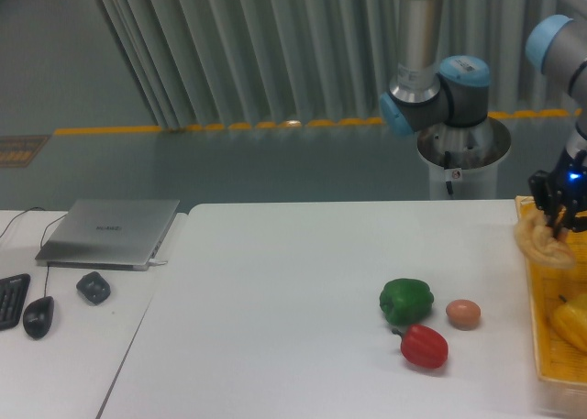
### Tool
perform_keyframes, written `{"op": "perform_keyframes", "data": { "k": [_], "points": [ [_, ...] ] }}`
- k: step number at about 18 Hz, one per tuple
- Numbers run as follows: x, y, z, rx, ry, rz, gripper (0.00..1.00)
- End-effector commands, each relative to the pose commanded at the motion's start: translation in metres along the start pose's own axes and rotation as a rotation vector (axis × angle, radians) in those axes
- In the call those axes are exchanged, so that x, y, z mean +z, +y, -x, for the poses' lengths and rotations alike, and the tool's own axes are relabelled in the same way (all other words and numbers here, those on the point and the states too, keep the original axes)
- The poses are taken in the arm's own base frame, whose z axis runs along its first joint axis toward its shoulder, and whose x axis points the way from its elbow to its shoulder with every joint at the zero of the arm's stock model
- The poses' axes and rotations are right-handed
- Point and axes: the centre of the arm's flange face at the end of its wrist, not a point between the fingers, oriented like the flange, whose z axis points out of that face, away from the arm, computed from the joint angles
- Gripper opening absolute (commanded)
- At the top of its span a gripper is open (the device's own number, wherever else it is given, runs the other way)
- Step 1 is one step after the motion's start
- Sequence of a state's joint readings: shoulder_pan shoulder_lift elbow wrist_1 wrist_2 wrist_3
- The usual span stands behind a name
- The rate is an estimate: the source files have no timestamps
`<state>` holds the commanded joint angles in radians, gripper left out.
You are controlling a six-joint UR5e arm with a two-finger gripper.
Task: Place the triangular bread on the table
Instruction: 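Lift the bread out of the crate and carry it over the table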
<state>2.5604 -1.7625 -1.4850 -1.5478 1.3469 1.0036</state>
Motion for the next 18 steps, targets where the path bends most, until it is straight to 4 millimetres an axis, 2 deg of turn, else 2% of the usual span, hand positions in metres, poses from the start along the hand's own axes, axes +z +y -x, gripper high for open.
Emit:
{"op": "perform_keyframes", "data": {
  "k": [5,7,12,18],
  "points": [
    [0.013,-0.040,-0.028,-0.076,-0.063,-0.041,0.04],
    [0.022,-0.049,-0.031,-0.099,-0.071,-0.046,0.04],
    [0.045,-0.075,-0.057,-0.128,-0.073,-0.049,0.04],
    [0.101,-0.098,-0.076,-0.133,-0.129,0.091,0.05]
  ]
}}
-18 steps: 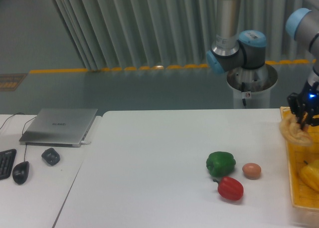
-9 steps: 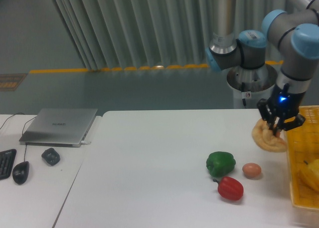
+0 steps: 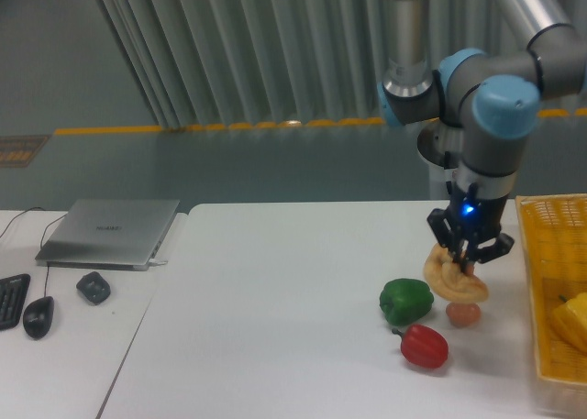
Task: Place the triangular bread on the table
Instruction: 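Lift the bread out of the crate and carry it over the table, then lower the bread beside the peppers and open the gripper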
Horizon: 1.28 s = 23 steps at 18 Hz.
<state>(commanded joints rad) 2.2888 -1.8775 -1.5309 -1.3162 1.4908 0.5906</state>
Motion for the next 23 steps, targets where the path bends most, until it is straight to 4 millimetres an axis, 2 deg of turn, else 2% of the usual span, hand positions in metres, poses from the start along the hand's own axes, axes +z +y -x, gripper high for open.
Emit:
{"op": "perform_keyframes", "data": {
  "k": [2,5,7,10,12,14,15,16,23],
  "points": [
    [0.011,-0.003,0.003,-0.003,0.003,0.019,0.06],
    [0.017,-0.010,0.009,-0.012,-0.020,-0.014,0.08],
    [0.021,-0.014,0.010,-0.010,-0.025,-0.021,0.15],
    [0.027,-0.015,0.013,-0.010,-0.032,-0.012,0.19],
    [0.029,-0.015,0.014,-0.007,-0.039,-0.005,0.35],
    [0.031,-0.014,0.017,-0.006,-0.065,0.016,0.59],
    [0.032,-0.013,0.017,-0.002,-0.074,0.024,0.82],
    [0.032,-0.013,0.017,0.001,-0.077,0.026,1.00],
    [0.030,-0.013,0.017,-0.008,-0.080,0.026,1.00]
  ]
}}
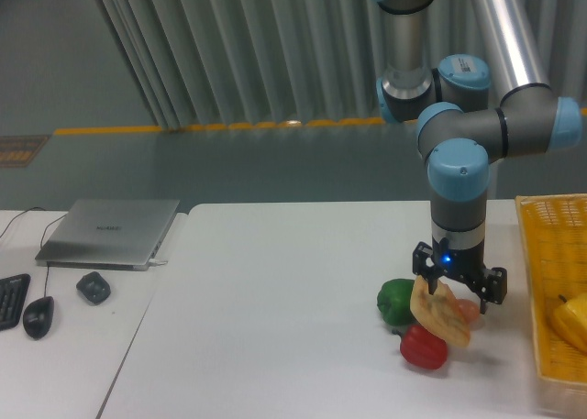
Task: Place the triangular bread on the table
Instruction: 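Lower the bread beside the peppers and open the gripper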
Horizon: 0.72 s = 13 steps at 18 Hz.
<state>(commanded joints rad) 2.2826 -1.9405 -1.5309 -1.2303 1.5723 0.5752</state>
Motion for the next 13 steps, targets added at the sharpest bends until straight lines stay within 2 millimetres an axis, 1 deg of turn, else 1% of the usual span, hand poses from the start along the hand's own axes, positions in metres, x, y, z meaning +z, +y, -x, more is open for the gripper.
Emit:
{"op": "perform_keyframes", "data": {
  "k": [3,6,10,12,13],
  "points": [
    [-0.003,0.002,0.005,0.000,-0.003,-0.004,1.00],
    [-0.012,0.007,0.020,-0.011,-0.018,-0.015,1.00],
    [-0.023,0.019,0.031,0.113,-0.106,0.038,1.00],
    [-0.022,0.026,0.043,0.116,-0.103,0.043,1.00],
    [-0.022,0.027,0.046,0.134,-0.105,0.046,1.00]
  ]
}}
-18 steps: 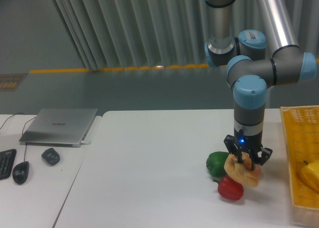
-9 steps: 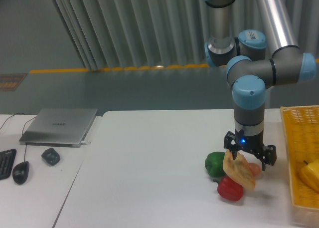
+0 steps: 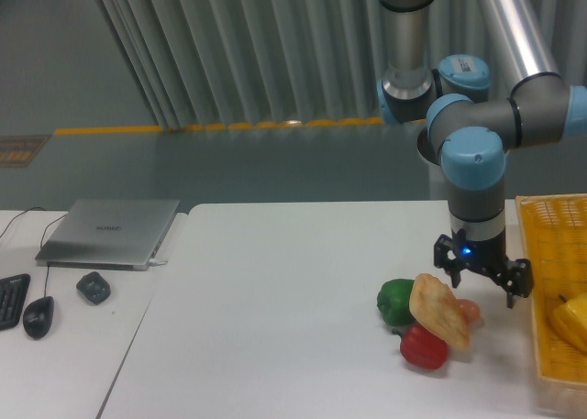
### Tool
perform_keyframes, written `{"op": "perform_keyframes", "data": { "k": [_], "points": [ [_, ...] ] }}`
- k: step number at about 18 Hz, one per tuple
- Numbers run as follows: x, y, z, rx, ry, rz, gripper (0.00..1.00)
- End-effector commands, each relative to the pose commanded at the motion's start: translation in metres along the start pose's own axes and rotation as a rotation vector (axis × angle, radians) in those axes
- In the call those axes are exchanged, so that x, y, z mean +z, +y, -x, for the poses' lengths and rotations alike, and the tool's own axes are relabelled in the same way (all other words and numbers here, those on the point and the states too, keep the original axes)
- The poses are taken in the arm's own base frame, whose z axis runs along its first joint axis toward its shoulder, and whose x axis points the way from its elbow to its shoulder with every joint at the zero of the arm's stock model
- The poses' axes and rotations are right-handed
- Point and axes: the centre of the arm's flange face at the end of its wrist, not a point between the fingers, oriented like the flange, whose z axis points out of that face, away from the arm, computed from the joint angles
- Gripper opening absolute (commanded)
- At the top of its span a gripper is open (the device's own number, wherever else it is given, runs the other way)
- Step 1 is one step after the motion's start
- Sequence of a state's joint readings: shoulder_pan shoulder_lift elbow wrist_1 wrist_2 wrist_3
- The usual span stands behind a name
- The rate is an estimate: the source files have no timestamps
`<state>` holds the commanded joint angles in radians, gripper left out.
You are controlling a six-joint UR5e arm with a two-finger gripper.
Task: Place the triangular bread on the table
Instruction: 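Lower the bread beside the peppers and open the gripper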
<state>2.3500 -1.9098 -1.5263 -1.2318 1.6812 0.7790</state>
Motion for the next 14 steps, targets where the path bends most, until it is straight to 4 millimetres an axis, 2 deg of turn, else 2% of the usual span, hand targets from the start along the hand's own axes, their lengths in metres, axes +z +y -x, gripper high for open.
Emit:
{"op": "perform_keyframes", "data": {
  "k": [3,7,14],
  "points": [
    [0.002,0.013,0.016,0.061,-0.009,0.019,1.00],
    [-0.005,0.027,0.030,0.073,-0.017,0.014,1.00],
    [-0.003,0.032,0.037,0.124,-0.013,0.016,1.00]
  ]
}}
